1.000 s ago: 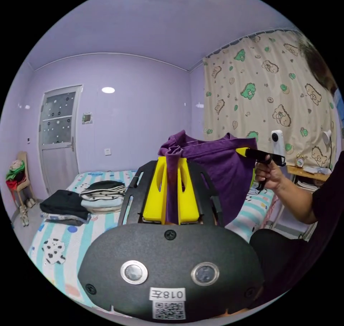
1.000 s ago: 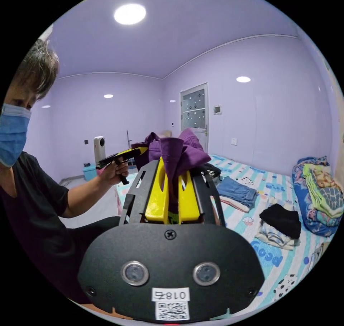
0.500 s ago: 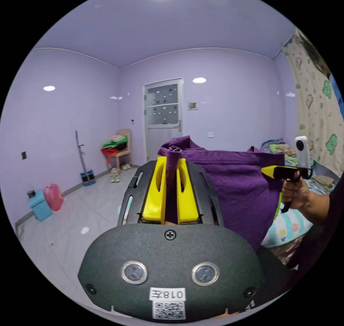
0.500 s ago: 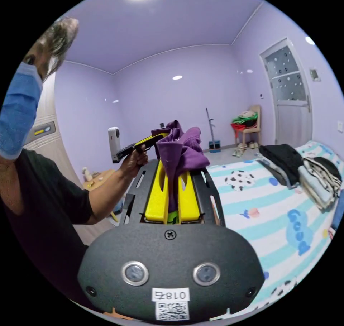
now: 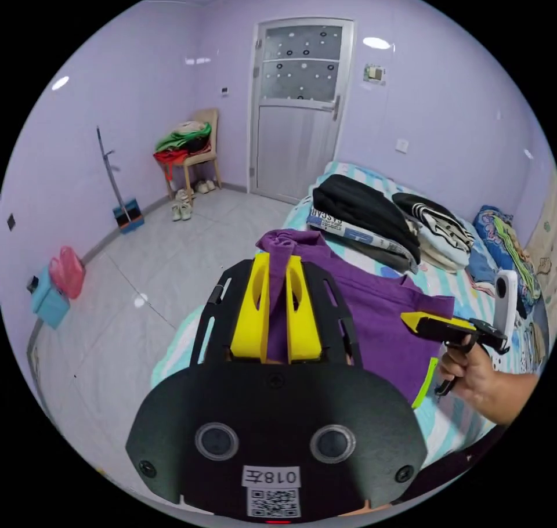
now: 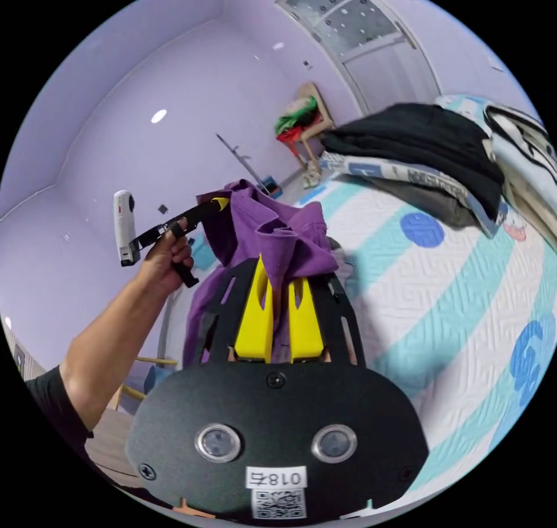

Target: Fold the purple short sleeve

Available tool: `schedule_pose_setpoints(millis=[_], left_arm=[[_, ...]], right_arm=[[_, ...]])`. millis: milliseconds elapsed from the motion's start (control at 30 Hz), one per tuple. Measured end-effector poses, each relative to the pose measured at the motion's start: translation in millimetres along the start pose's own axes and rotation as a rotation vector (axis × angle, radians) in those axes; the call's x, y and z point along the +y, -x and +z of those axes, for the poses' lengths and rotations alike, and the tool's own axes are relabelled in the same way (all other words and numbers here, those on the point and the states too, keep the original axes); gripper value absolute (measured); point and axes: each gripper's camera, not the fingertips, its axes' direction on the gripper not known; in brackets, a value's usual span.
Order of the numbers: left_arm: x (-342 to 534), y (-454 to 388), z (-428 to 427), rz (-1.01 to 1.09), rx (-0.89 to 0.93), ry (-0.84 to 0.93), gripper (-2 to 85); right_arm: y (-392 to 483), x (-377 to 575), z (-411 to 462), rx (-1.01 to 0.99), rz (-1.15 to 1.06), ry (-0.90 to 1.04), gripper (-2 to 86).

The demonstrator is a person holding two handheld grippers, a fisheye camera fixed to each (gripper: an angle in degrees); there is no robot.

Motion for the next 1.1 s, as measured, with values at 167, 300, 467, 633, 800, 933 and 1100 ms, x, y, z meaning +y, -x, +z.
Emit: schedule_pose_setpoints(millis=[167, 300, 467, 633, 800, 933, 1100], left_arm=[[8.3, -4.9, 44.1, 0.034, -0.010, -0.041, 4.7], [9.4, 23.2, 96.6, -0.047, -0.005, 0.173, 11.5], [45.1, 84.1, 68.2, -0.342, 0.148, -0.011, 12.8], [117.2, 103.7, -31.1, -0.330, 0.234, -0.268, 10.4], [212.5, 55.2, -60.5, -0.183, 0.298, -0.180, 7.4], [244.3, 43.7, -25.7, -0.262, 0.274, 0.004, 7.3], [235.5, 14.3, -62.4, -0.272, 0.323, -0.108, 8.3]], right_arm=[[-5.0, -25.3, 10.6, -0.014, -0.112, -0.028, 3.3], [-29.7, -59.2, 38.4, 0.039, -0.028, 0.071, 6.7], [-79.8, -67.2, 21.4, -0.017, 0.240, 0.052, 8.9], [-49.2, -46.2, -26.9, -0.153, 0.057, -0.080, 7.1], [-10.3, -31.6, 20.0, -0.521, 0.010, 0.108, 5.0], [-17.8, -17.7, 45.3, -0.304, 0.162, 0.160, 0.7], [31.3, -3.3, -19.0, -0.306, -0.019, 0.019, 0.1]])
